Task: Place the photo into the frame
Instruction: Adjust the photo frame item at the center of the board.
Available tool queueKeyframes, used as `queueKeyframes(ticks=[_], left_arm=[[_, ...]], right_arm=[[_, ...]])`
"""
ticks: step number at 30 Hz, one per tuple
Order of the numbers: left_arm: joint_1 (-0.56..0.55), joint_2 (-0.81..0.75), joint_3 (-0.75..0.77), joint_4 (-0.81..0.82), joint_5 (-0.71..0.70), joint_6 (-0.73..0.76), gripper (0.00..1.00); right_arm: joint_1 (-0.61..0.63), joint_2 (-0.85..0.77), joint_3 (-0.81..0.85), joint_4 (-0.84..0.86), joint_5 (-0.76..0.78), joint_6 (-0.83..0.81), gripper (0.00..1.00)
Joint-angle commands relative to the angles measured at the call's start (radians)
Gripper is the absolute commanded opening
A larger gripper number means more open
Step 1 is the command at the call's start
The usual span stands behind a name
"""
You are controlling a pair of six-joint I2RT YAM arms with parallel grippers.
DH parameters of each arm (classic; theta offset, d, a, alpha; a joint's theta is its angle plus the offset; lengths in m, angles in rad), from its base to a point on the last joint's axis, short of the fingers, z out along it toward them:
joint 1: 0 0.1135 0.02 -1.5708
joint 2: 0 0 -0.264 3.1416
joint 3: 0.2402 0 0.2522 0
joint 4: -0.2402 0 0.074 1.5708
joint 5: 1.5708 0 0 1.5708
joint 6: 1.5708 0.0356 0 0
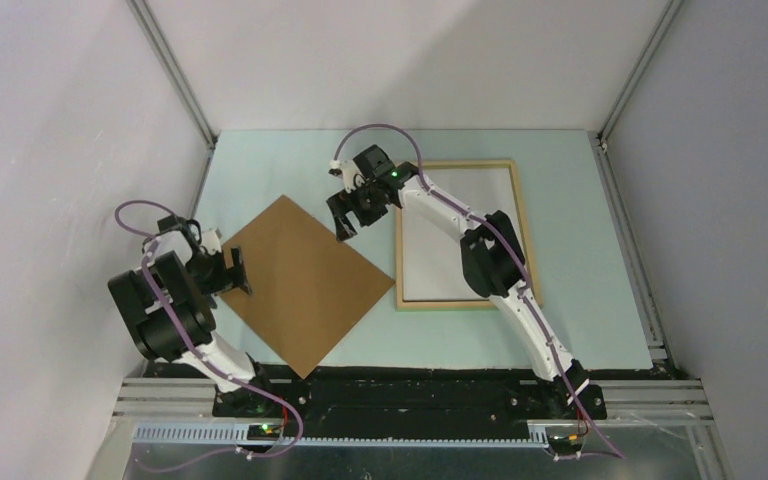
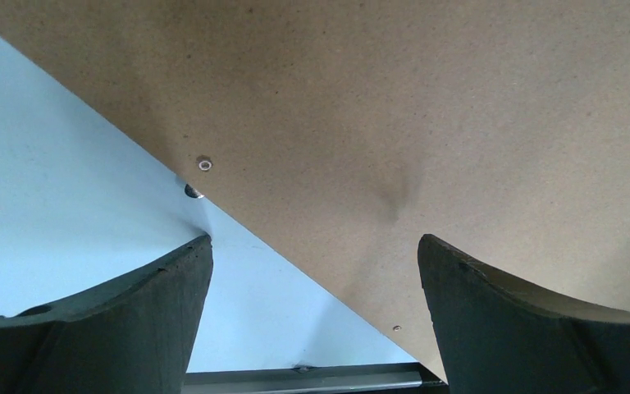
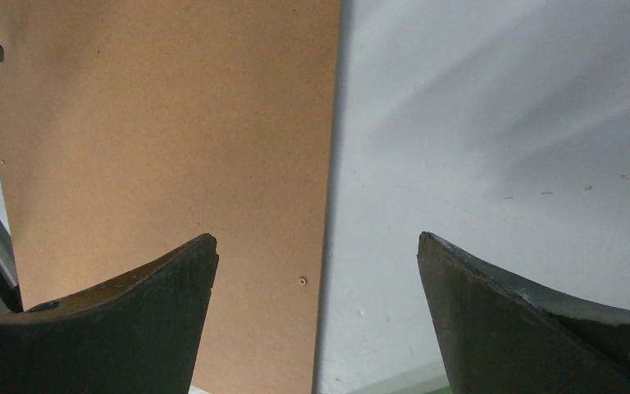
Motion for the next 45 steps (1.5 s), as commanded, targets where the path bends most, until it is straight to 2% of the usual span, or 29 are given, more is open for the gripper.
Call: queueKeyframes(ticks=[1,19,33,37,45], left_arm=[[0.006,0.022,0.032,-0.021,0.065,0.033,1.00],[0.004,0.163,0.078,-0.009,0.291,-0.022,1.00],[-0.008,0.113,0.115,0.018,0.429,-0.079,1.00],[-0.041,0.108,0.142,0.027,0.432,-0.104,1.00],[-0.130,0.165,0.212,0.056,0.358,-0.159,0.98]], right_arm=[[-0.016,0.037,0.068,0.032,-0.069,0.055,0.96],[-0.038,0.127,0.039,0.109,-0.309,0.226,0.93],[-0.035,0.093,-0.089,0.246,-0.486,0.396,0.89],[-0.038,0.058,-0.158,0.284,-0.481,0.426,0.88],[-0.063,-0.042,-0.271,0.253,-0.322,0.382,0.89]])
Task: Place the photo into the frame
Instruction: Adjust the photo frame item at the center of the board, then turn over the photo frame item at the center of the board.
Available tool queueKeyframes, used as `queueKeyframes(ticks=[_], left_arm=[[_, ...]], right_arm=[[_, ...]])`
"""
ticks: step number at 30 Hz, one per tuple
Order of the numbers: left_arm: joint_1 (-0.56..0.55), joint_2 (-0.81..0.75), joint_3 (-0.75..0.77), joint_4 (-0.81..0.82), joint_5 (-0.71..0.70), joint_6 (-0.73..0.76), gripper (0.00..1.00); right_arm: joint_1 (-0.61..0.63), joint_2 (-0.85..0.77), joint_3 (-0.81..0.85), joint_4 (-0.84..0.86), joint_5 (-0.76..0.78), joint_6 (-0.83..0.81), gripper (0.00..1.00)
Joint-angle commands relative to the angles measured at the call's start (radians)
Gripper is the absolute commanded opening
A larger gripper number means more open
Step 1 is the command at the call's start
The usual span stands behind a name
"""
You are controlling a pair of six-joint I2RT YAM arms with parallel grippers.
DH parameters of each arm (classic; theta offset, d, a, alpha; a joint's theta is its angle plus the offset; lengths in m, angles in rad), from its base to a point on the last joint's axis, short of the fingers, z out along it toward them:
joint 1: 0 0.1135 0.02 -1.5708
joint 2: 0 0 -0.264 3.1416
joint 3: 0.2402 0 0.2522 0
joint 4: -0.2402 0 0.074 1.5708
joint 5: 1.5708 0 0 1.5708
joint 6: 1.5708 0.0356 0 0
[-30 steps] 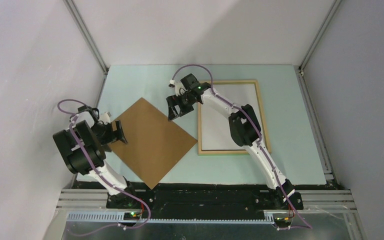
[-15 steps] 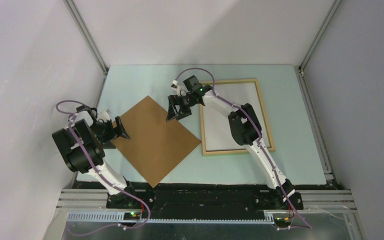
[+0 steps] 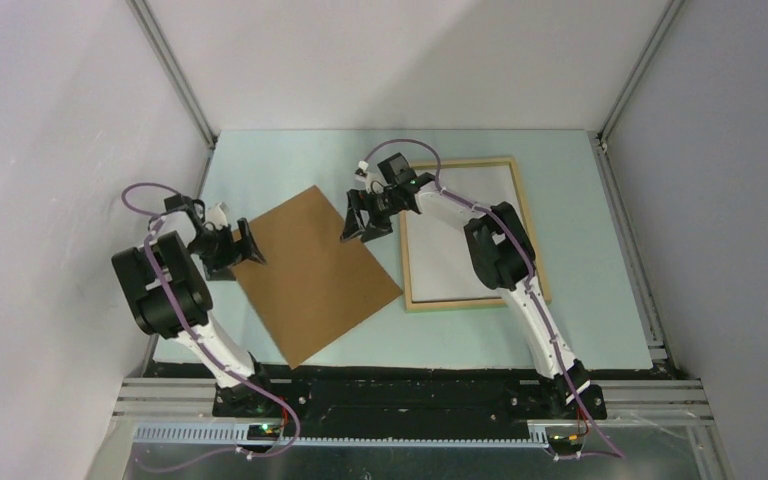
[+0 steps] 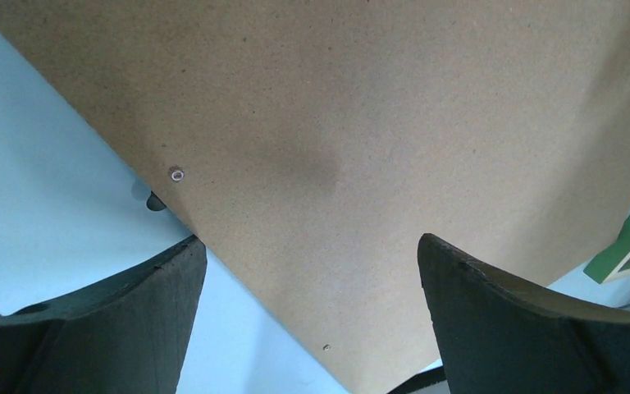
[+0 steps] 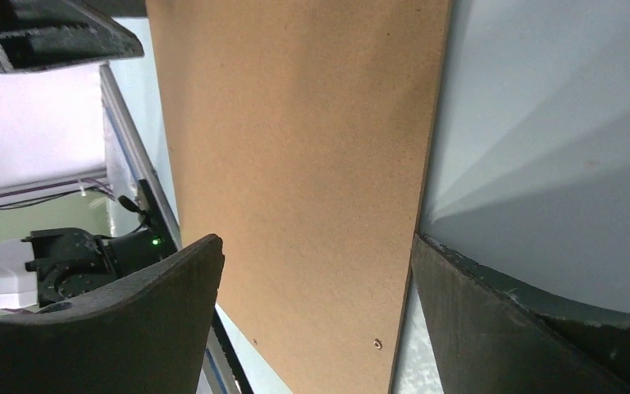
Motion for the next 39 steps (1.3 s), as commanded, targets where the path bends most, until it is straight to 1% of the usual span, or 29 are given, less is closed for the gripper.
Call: queueKeyframes(ticks=[1,4,8,14,18,21,26,28,31,34,39], left_arm=[[-0.089,0.053,0.076,0.038,0.101,-0.066,0.98],[-0.118,0.096,0.119,0.039,0.080,-0.083,0.98],[-0.179,0.162,0.217,0.041,0.059,-0.119,0.99],[-0.259,0.225,0.352,0.042,0.001,-0.151,0.98],[-0.268,0.239,0.390,0.041,-0.071,-0.164,0.98],[-0.268,0.205,0.371,0.042,-0.158,-0.151,0.98],[-0.267,0.145,0.282,0.042,-0.219,-0.131,0.98],[-0.265,0.126,0.253,0.041,-0.223,-0.129,0.98],[-0.267,0.106,0.209,0.042,-0.200,-0.127,0.98],[-0.267,0.111,0.188,0.043,-0.144,-0.125,0.98],[-0.272,0.164,0.186,0.056,-0.048,-0.130,0.98]], right_arm=[[0.019,-0.072,-0.073,-0.034,0.078,-0.023,0.89],[0.006,-0.105,-0.104,-0.060,0.127,-0.055,0.89],[-0.013,-0.132,-0.127,-0.101,0.220,-0.108,0.91],[-0.023,-0.171,-0.166,-0.119,0.333,-0.136,0.93],[-0.031,-0.187,-0.185,-0.126,0.396,-0.141,0.94],[-0.041,-0.195,-0.189,-0.129,0.424,-0.141,0.94],[-0.055,-0.190,-0.189,-0.125,0.438,-0.132,0.94],[-0.057,-0.186,-0.187,-0.120,0.436,-0.129,0.94],[-0.057,-0.173,-0.173,-0.121,0.422,-0.120,0.94],[-0.057,-0.155,-0.158,-0.121,0.406,-0.113,0.94],[-0.056,-0.126,-0.142,-0.108,0.325,-0.089,0.93]])
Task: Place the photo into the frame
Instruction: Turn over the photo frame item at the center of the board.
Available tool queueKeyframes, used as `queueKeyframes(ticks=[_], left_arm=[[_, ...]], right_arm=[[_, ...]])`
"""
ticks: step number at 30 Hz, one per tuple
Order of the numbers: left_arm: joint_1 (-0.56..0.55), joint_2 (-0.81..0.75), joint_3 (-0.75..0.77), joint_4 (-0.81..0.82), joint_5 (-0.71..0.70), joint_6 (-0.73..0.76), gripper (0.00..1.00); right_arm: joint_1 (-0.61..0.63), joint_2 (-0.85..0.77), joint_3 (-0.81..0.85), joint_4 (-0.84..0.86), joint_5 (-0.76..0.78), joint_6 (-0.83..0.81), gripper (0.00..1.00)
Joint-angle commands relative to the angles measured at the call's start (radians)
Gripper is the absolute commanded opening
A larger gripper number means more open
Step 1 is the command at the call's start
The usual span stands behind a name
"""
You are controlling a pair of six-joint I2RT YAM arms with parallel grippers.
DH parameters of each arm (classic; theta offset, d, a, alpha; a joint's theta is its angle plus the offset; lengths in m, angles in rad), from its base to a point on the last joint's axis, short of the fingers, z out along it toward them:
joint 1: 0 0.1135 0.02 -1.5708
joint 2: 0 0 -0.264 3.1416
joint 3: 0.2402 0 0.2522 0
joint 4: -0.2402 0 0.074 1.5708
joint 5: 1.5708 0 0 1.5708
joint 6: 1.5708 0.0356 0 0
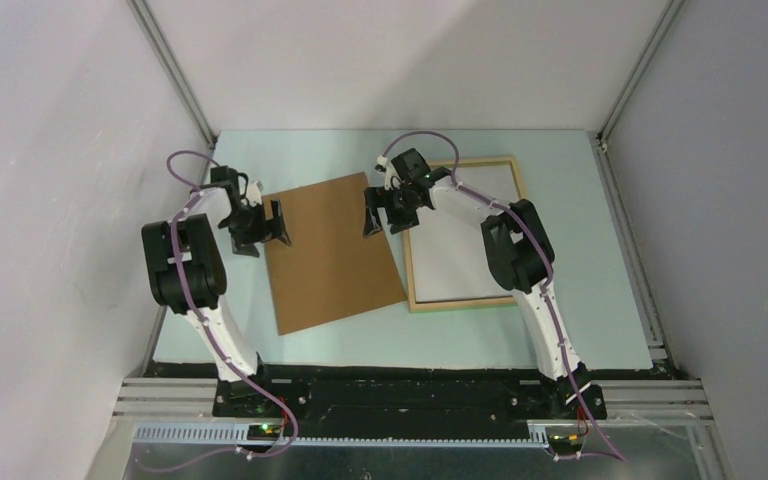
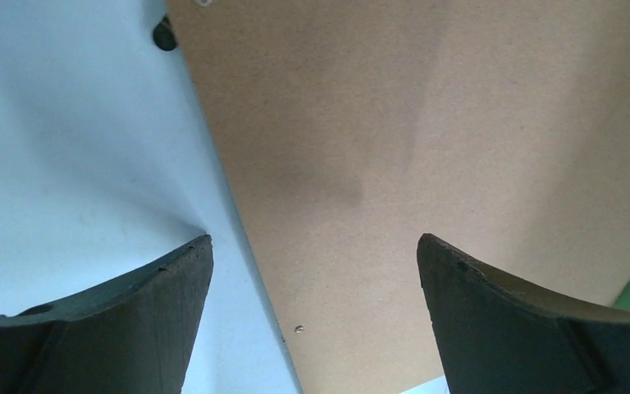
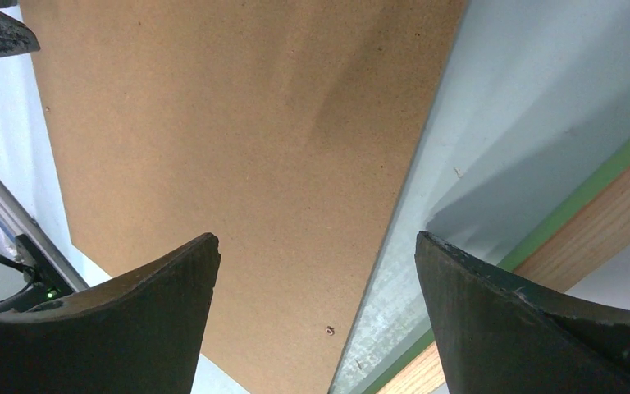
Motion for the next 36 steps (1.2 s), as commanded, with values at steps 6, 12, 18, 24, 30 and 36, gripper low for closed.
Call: queueKeyframes(ticks=[6,12,18,24,30,36], left_arm=[[-0.006,0.053,-0.003,0.042,0.239,-0.004,0.98],[-0.006,0.014,-0.005,0.045,0.394,-0.010,0.98],[-0.007,-0.104,0.000,0.044,0.517,-0.014,0.96],[-0.007,-0.226,-0.003,0.043,0.584,-0.014,0.96],[-0.009,-0.278,-0.003,0.043,0.645,-0.033,0.96],[-0.023,-0.300,0.015,0.044,0.701,-0.060,0.96]], right_arm=[[-0.012,0.056,-0.003,0.020,-0.136,0.038,0.93],[-0.011,0.050,-0.025,0.050,-0.204,0.055,0.92],[-0.014,0.056,-0.026,0.071,-0.261,0.068,0.92],[-0.024,0.081,-0.003,0.068,-0.309,0.060,0.93],[-0.031,0.105,-0.002,0.086,-0.384,0.057,0.92],[-0.028,0.122,-0.002,0.116,-0.470,0.062,0.92]])
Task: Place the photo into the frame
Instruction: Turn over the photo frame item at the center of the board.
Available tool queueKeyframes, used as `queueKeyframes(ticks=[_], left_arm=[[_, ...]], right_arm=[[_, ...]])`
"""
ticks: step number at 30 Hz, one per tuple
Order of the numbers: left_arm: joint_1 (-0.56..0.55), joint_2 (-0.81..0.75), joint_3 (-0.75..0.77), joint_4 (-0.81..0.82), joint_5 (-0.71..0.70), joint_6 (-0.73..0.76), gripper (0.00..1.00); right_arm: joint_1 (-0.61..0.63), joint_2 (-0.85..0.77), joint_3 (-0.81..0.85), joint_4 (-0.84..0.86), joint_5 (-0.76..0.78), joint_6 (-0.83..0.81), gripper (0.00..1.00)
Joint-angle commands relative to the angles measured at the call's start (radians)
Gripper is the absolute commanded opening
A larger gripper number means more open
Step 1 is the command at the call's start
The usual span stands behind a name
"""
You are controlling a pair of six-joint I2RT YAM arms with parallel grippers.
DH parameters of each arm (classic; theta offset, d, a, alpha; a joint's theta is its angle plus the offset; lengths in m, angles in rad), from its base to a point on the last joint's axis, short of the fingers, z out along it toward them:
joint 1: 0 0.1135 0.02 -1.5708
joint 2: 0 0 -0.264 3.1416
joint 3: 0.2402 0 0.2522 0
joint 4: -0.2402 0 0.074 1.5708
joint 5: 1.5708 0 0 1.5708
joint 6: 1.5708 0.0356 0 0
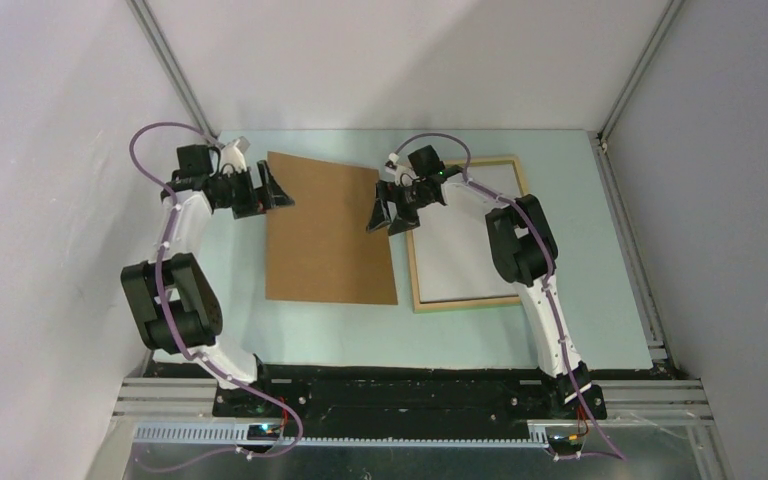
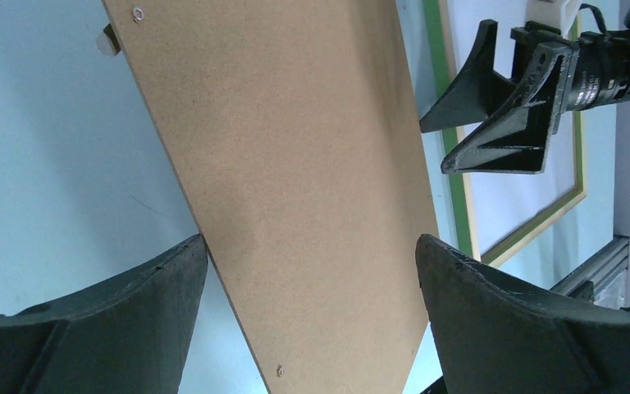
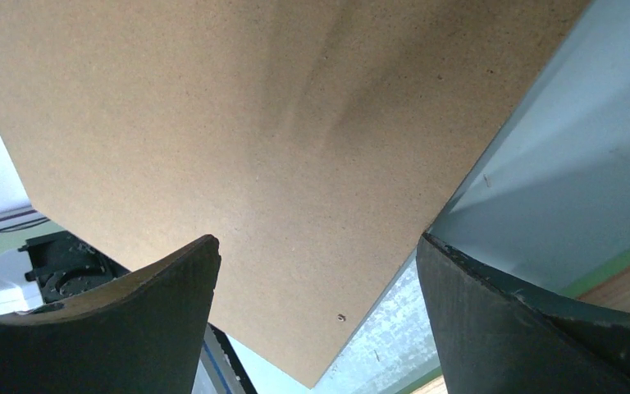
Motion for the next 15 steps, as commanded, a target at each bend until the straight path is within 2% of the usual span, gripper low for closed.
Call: queueKeyframes(ticks=[1,9,15], left_arm=[[-0.055,-0.029,0.016,-0.059,0.281,-0.070,0.96],[-0.074,-0.079,0.025,-0.058,0.291,-0.088,0.96],[-0.075,-0.107,0.028,-0.057,0.274,-0.102,0.96]], right_arm=[[0.043,0.078,0.000,0.064,-0.170,0.013,0.92],[0.040,0.106,-0.010,0.134,-0.277,0.056,0.92],[0.038,0.109,-0.007,0.145,-0.289,0.062,0.91]])
